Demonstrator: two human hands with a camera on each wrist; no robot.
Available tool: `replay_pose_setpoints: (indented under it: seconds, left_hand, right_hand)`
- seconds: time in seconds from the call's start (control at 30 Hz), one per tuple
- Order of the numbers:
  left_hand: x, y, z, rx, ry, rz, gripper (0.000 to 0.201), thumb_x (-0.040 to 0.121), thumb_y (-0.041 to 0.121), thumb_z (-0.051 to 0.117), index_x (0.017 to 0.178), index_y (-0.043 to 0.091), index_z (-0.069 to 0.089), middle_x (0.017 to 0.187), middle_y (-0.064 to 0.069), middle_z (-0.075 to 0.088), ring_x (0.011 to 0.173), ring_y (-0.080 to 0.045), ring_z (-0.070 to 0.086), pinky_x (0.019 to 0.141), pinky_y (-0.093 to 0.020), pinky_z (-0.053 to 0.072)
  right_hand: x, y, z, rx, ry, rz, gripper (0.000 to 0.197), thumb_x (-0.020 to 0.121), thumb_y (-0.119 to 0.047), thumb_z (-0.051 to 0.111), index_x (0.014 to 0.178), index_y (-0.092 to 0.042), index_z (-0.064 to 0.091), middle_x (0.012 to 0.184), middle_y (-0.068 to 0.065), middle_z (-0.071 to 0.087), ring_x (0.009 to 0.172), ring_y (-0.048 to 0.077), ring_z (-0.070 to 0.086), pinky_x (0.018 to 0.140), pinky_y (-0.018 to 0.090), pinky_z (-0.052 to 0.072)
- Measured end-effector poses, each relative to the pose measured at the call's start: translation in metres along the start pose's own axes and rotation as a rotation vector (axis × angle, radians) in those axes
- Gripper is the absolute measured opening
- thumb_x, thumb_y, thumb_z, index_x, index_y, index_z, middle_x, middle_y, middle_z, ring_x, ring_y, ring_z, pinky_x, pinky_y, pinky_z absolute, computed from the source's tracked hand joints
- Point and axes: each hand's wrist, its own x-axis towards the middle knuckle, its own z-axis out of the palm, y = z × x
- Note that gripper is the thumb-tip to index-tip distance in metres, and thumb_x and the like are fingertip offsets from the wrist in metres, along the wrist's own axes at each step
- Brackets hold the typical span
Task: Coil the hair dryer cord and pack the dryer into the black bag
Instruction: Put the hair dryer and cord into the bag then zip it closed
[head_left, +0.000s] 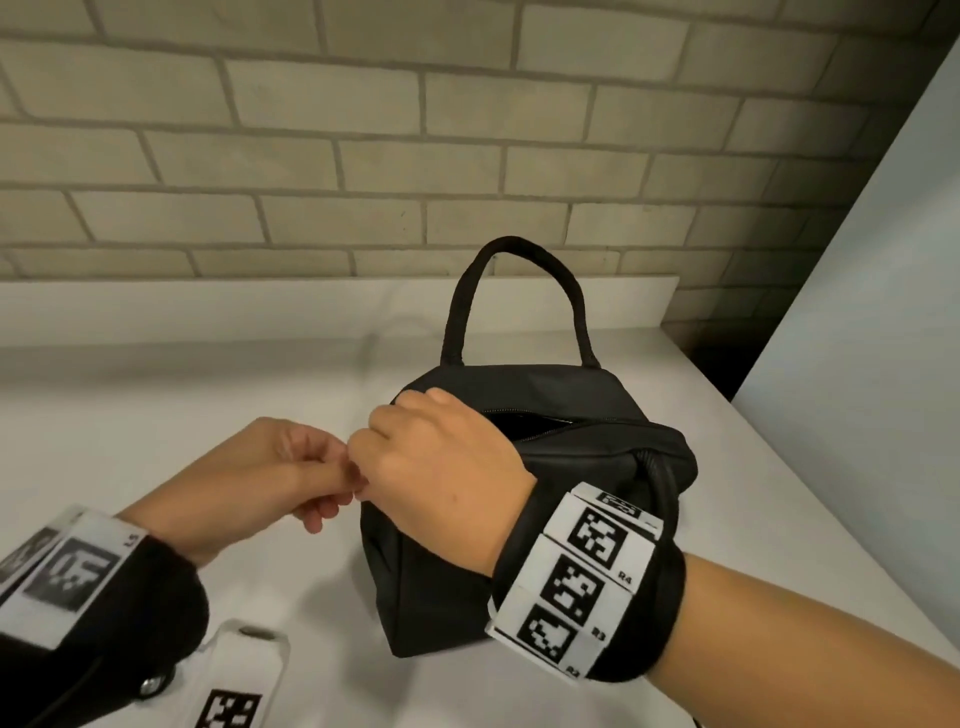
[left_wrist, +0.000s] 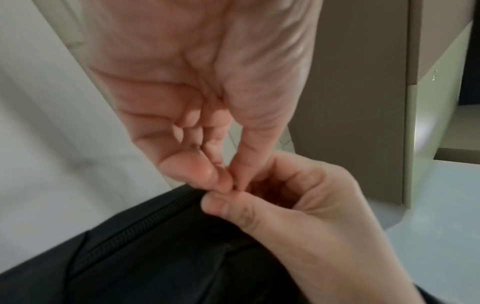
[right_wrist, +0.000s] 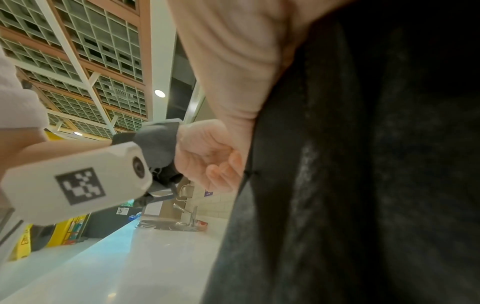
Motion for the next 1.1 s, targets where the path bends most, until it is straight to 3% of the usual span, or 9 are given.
replay_pose_setpoints:
  seconds: [0.13, 0.27, 0.33, 0.43, 0.57, 0.77, 0.87, 0.97, 1.1]
  left_hand:
    - [-0.001, -0.005, 0.003, -0.028, -0.034, 0.04, 0.03, 0.042, 0.046, 0.059, 0.055, 0.02, 0.066, 0.055, 0.007, 0.062, 0.056, -0.003, 0.054, 0.064, -0.023, 0.045]
    - [-0.005, -0.025, 0.011, -0.128, 0.05, 0.125, 0.032, 0.046, 0.035, 0.058, 0.075, 0.028, 0.069, 0.077, 0.012, 0.07, 0.076, -0.001, 0.061, 0.078, -0.024, 0.043]
    - [-0.007, -0.031, 0.017, -0.08, 0.136, 0.19, 0.022, 0.062, 0.017, 0.06, 0.074, 0.034, 0.066, 0.086, 0.015, 0.067, 0.076, -0.001, 0.06, 0.075, -0.016, 0.044]
    - [-0.005, -0.041, 0.03, 0.009, 0.282, 0.318, 0.037, 0.073, -0.002, 0.066, 0.075, 0.034, 0.062, 0.089, 0.017, 0.065, 0.082, -0.003, 0.061, 0.074, -0.008, 0.047]
    - [0.003, -0.043, 0.04, -0.011, 0.409, 0.344, 0.034, 0.072, -0.002, 0.067, 0.074, 0.031, 0.059, 0.072, 0.031, 0.066, 0.073, 0.005, 0.063, 0.064, -0.002, 0.046]
    - [0.007, -0.034, 0.037, 0.07, 0.351, 0.341, 0.031, 0.066, -0.006, 0.07, 0.064, 0.025, 0.064, 0.062, 0.027, 0.068, 0.062, 0.006, 0.063, 0.057, -0.001, 0.044]
    - [0.009, -0.032, 0.038, 0.116, 0.375, 0.357, 0.032, 0.064, -0.004, 0.071, 0.061, 0.026, 0.063, 0.066, 0.024, 0.069, 0.063, 0.003, 0.064, 0.058, -0.001, 0.045]
    - [0.007, -0.033, 0.038, 0.146, 0.383, 0.342, 0.03, 0.065, -0.001, 0.072, 0.059, 0.027, 0.062, 0.058, 0.027, 0.066, 0.06, 0.004, 0.063, 0.057, 0.001, 0.042]
    - [0.007, -0.036, 0.035, 0.145, 0.391, 0.326, 0.027, 0.066, -0.001, 0.072, 0.059, 0.023, 0.063, 0.057, 0.029, 0.065, 0.059, 0.007, 0.062, 0.054, 0.002, 0.04]
  right_hand:
    - [0.001, 0.001, -0.003, 0.092, 0.018, 0.109, 0.032, 0.041, -0.002, 0.081, 0.048, -0.009, 0.051, 0.037, 0.002, 0.049, 0.036, 0.022, 0.046, 0.048, 0.021, 0.027]
    - [0.003, 0.0, -0.006, 0.047, -0.044, 0.195, 0.034, 0.04, -0.013, 0.083, 0.047, -0.014, 0.049, 0.036, -0.003, 0.049, 0.037, 0.019, 0.046, 0.043, 0.023, 0.032]
    - [0.002, -0.002, -0.007, 0.024, -0.054, 0.234, 0.028, 0.044, -0.021, 0.082, 0.048, -0.019, 0.054, 0.038, -0.005, 0.051, 0.041, 0.016, 0.048, 0.045, 0.023, 0.031]
    - [0.002, -0.004, -0.01, 0.018, -0.031, 0.284, 0.023, 0.049, -0.025, 0.079, 0.051, -0.021, 0.056, 0.039, -0.006, 0.053, 0.044, 0.015, 0.05, 0.049, 0.023, 0.028]
    - [0.0, -0.006, -0.015, 0.039, -0.024, 0.316, 0.019, 0.054, -0.022, 0.074, 0.053, -0.018, 0.055, 0.042, -0.006, 0.054, 0.049, 0.018, 0.051, 0.052, 0.023, 0.028]
    - [-0.001, -0.003, -0.023, 0.123, -0.097, 0.398, 0.014, 0.059, -0.019, 0.066, 0.053, -0.012, 0.057, 0.044, 0.0, 0.056, 0.052, 0.023, 0.052, 0.055, 0.026, 0.028]
    - [0.002, 0.002, -0.035, 0.155, -0.11, 0.421, 0.012, 0.072, -0.021, 0.058, 0.071, -0.009, 0.062, 0.065, 0.009, 0.065, 0.073, 0.03, 0.057, 0.067, 0.034, 0.033]
    - [0.001, 0.016, -0.057, 0.242, -0.059, 0.557, 0.013, 0.077, -0.027, 0.053, 0.079, -0.016, 0.06, 0.085, 0.005, 0.068, 0.087, 0.029, 0.057, 0.069, 0.032, 0.035]
    - [-0.014, 0.053, -0.08, 0.34, -0.074, 0.808, 0.013, 0.07, -0.027, 0.061, 0.062, -0.018, 0.056, 0.076, 0.0, 0.064, 0.082, 0.024, 0.058, 0.071, 0.034, 0.047]
